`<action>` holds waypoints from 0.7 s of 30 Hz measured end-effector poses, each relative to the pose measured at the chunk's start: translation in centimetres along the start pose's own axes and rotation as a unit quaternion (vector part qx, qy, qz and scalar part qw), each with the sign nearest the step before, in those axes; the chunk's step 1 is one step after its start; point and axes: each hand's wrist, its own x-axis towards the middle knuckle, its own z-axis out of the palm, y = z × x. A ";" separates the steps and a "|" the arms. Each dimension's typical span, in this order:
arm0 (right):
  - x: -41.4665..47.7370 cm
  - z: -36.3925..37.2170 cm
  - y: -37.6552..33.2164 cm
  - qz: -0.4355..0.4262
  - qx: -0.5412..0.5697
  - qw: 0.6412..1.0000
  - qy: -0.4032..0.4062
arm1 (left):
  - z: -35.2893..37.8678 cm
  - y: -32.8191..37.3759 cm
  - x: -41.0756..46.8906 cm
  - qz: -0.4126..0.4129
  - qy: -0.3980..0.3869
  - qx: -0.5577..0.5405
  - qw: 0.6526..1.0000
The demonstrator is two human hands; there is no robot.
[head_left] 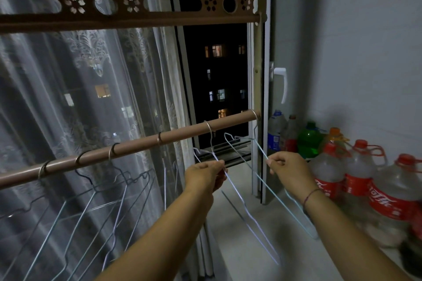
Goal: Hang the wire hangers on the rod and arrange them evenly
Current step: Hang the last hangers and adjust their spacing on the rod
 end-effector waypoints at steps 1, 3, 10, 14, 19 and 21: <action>-0.1 0.1 0.0 0.001 0.002 1.000 0.000 | 0.0 0.0 0.0 -0.001 0.001 0.001 1.000; -0.1 0.0 0.0 0.001 0.003 1.000 -0.001 | 0.2 0.2 0.1 -0.003 0.001 0.002 1.000; 0.3 -0.6 0.0 0.010 0.030 0.999 0.006 | 1.3 0.3 0.4 -0.019 -0.010 -0.037 0.999; 0.3 -1.3 -0.1 0.016 0.043 0.999 0.006 | 1.2 0.1 0.5 -0.024 -0.007 -0.045 0.999; 0.3 -1.3 -0.2 0.031 0.049 0.998 0.003 | 0.6 0.1 0.5 -0.018 -0.004 -0.032 0.999; 0.2 -1.1 -0.3 0.036 0.050 0.998 -0.002 | 0.5 0.0 0.6 -0.018 0.001 -0.026 1.000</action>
